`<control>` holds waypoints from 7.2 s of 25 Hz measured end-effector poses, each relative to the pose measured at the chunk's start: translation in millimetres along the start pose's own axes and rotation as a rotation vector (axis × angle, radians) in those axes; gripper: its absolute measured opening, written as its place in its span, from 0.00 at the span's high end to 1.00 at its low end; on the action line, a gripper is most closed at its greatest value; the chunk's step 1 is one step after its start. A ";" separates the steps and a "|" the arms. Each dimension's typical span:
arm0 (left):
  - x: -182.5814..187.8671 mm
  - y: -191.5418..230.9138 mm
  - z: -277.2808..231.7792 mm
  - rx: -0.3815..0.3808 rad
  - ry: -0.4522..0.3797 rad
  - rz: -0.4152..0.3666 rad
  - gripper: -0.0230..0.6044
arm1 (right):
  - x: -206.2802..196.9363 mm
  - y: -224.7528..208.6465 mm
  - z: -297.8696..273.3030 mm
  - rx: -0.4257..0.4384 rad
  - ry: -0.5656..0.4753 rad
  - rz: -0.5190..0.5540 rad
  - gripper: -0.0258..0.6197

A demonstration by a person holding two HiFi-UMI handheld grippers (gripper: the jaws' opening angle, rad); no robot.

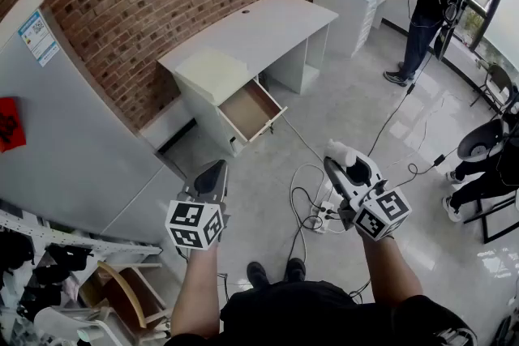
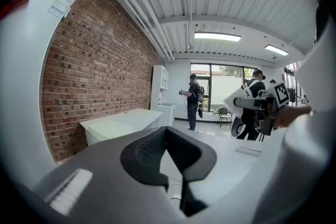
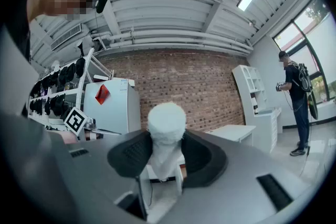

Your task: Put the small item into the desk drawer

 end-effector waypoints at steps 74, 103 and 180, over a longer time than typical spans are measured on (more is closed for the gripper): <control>-8.7 219.2 -132.4 -0.111 0.059 0.175 0.95 | -41.2 -33.3 -248.5 0.039 0.146 -0.140 0.71; 17.2 258.8 -344.7 -0.038 0.178 0.189 0.95 | -77.1 -225.8 -406.6 0.144 0.208 -0.266 0.71; -314.1 344.5 -378.7 0.120 0.366 0.634 0.95 | -590.1 -133.8 -583.1 0.725 1.076 0.783 0.71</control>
Point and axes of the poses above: the fingertips, and each gripper's own axes: z backward along the fingers, y to its left, x out of its top, the point moved 3 cm from there along z, backward along the fingers, and after that the axes turned 12 degrees about -x, right-handed, at the moved point
